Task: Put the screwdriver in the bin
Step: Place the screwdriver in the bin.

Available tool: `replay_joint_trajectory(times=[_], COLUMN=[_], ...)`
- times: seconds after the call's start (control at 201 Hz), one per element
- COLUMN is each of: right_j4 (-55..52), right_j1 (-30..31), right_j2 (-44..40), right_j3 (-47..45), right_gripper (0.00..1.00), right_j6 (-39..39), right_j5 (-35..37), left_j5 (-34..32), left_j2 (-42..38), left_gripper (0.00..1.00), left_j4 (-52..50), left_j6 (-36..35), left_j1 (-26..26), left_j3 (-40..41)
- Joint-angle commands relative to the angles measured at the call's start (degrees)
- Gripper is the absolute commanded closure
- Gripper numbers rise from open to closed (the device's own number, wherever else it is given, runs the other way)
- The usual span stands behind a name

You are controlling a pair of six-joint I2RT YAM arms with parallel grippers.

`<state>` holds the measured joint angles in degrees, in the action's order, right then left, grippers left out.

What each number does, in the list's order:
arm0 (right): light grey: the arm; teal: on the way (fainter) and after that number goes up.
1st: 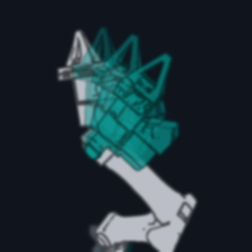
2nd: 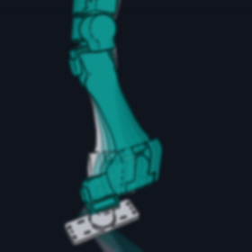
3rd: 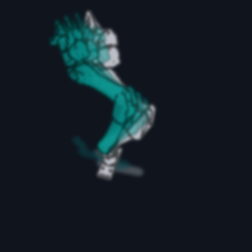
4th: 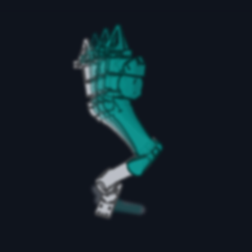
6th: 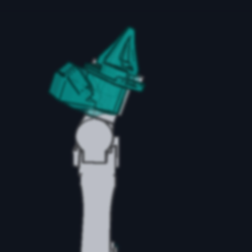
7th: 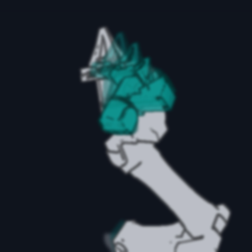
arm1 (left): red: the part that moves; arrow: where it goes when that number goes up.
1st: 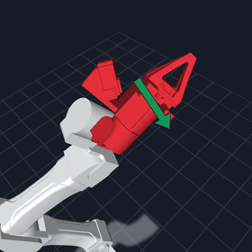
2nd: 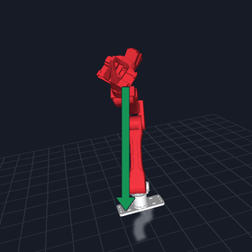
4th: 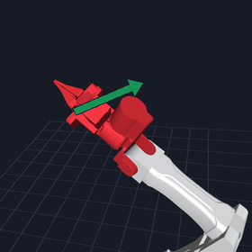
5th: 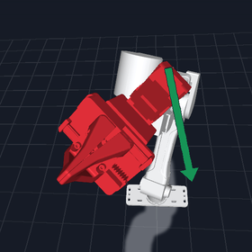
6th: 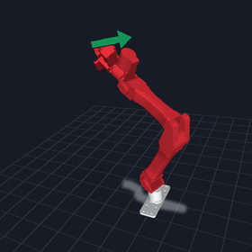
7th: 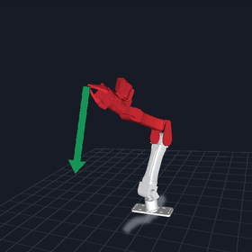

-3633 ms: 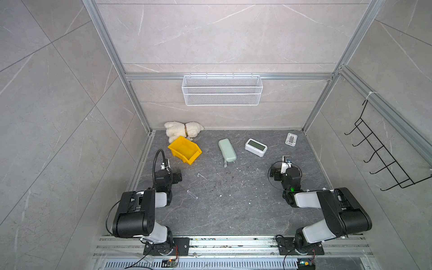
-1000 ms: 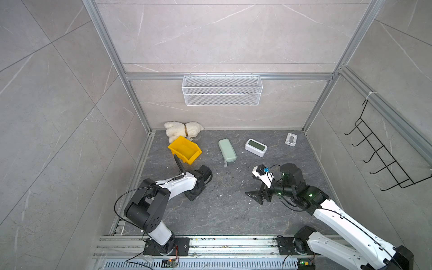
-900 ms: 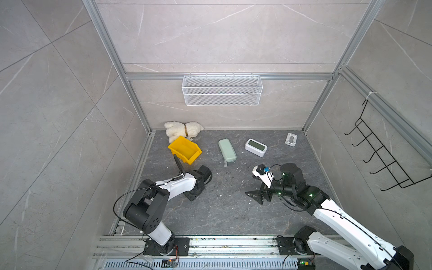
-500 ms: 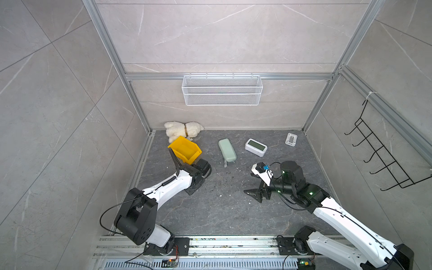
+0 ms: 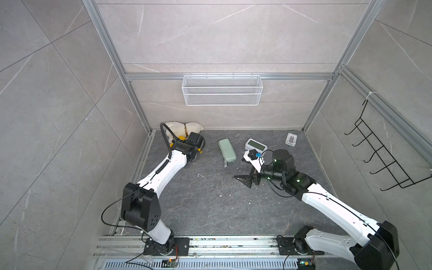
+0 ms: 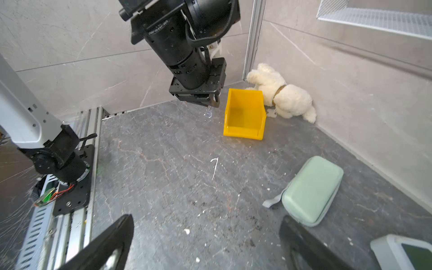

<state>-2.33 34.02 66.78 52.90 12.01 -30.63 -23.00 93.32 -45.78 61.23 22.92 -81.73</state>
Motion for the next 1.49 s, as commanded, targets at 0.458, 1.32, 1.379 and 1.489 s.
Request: replay_joint_trajectory(times=[0.458, 1.32, 1.379, 1.489], right_j4=[14.94, 12.04, 12.2, 13.5], right_j1=[2.63, 4.92, 5.02, 5.09], right_j2=[12.59, 16.45, 16.21, 15.53], right_j3=[5.48, 7.01, 6.74, 5.64], right_gripper=[0.01, 0.01, 0.01, 0.01], right_j6=[-4.21, -1.79, -1.88, -2.51], right_j5=[2.42, 6.68, 6.88, 8.07], left_j5=[7.45, 11.05, 10.96, 10.38], left_j2=[22.14, 27.75, 26.65, 23.97], left_gripper=[1.0, 0.55, 0.5, 0.46], left_j4=[5.7, 5.28, 5.2, 4.65], left_j6=[-5.62, -4.82, -5.6, -6.87], left_j1=[-10.38, -12.26, -12.19, -11.89], left_j3=[-16.58, -20.02, -20.21, -20.16])
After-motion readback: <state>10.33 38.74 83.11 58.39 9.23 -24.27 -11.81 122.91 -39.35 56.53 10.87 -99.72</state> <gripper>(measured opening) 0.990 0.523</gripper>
